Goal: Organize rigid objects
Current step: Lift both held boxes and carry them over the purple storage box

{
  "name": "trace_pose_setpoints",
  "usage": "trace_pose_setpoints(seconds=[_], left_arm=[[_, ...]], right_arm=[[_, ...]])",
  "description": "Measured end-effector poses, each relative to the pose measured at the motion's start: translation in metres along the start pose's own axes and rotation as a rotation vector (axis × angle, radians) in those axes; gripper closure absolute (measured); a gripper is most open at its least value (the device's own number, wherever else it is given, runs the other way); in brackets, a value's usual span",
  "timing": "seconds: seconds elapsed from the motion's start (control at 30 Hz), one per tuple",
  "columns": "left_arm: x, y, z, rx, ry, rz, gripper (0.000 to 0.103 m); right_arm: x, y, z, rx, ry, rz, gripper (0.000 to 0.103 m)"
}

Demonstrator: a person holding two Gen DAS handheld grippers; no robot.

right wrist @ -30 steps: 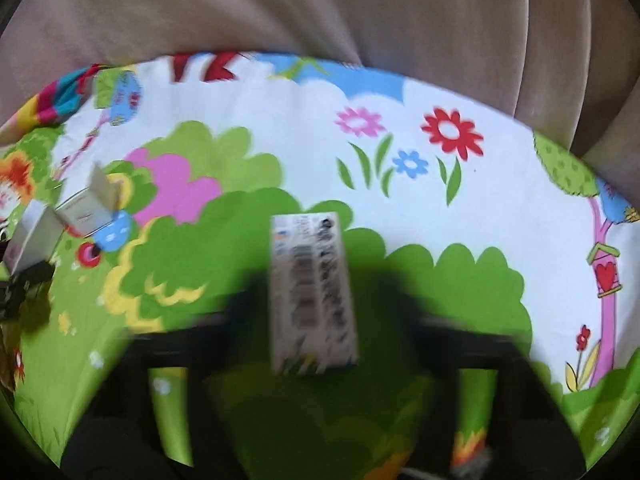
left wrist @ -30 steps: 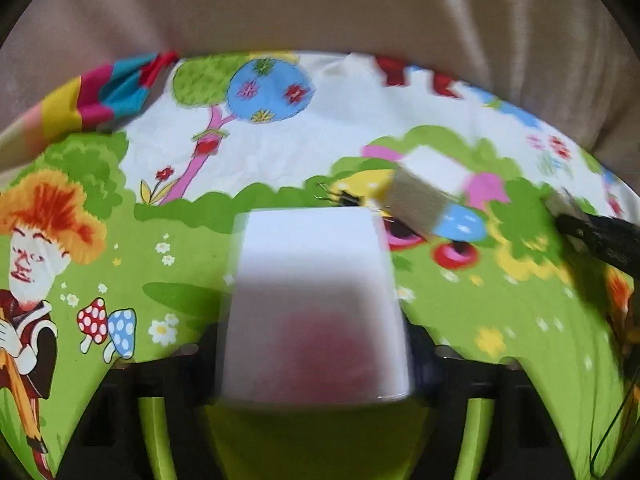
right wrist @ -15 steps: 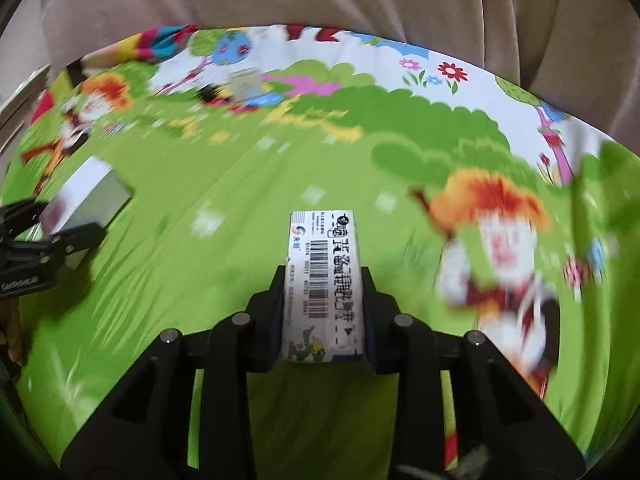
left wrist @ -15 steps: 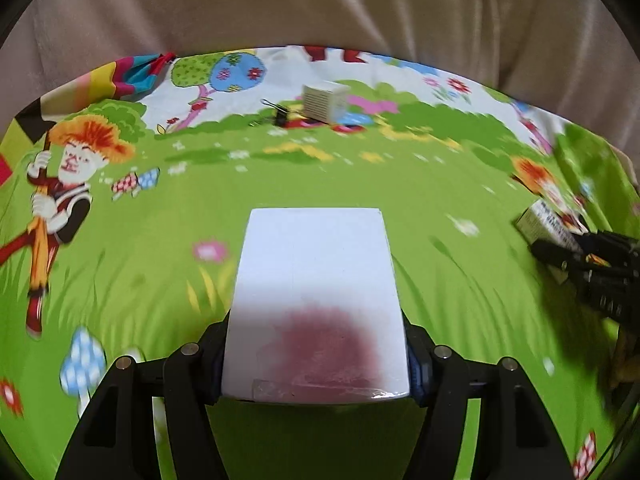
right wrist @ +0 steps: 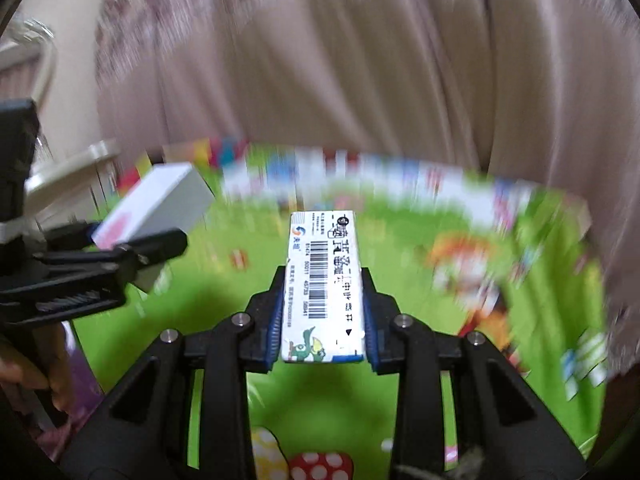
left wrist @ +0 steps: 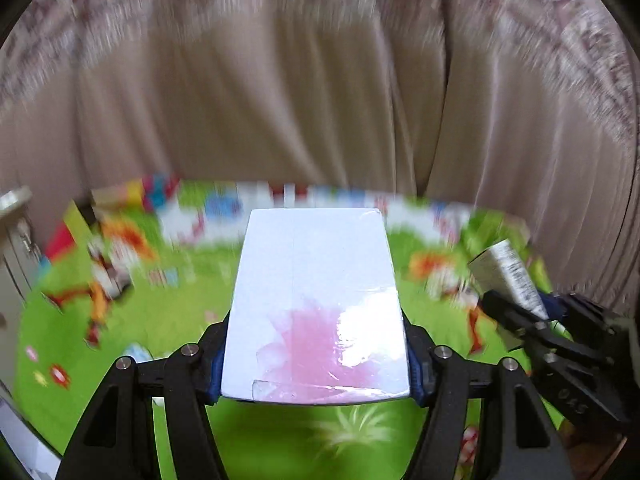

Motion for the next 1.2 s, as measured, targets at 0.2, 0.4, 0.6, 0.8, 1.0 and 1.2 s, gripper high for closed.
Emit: trace_pose_setpoints(seconds=[0.2,0.4,0.6,0.8,1.0,1.2], left_arm=[[0.031,-0.017,0.076,0.033,-0.303,-0.049,0.037],[0.041,-0.033,0.113,0.036,-0.413,-0.111,0.037],[0.037,-0.030,0.119,0.040,-0.402,-0.115,0.037],[0.029,-0.023,0.126,0.057,-0.405,-0.102,0.037],[0.026,-0.012,0.134,0.081,-0.408,-0.090,0.036],[0.015,0.011,0.141,0.115,-0.376,-0.058,0.036]], right_arm=[[0.040,0.021,0.095,-0.104,-0.391,0.047,0.066],[0.050,0.053,0.132,-0.147,-0.502,0.158,0.066],[0.051,0.064,0.140,-0.131,-0.517,0.189,0.066],[0.057,0.067,0.147,-0.128,-0.537,0.196,0.066],[0.058,0.075,0.148,-0.106,-0.528,0.216,0.066],[0.058,0.093,0.140,-0.018,-0.480,0.228,0.066]])
Point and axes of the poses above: each gripper's, at about its wrist camera, not at the fingertips, and z roughly against the way its jaws point, y to its left, x to its top, the point moved 2 cm from there along -z, roughly the way its jaws point, and after that the axes turned 1 degree about x, right-handed, at the moved point
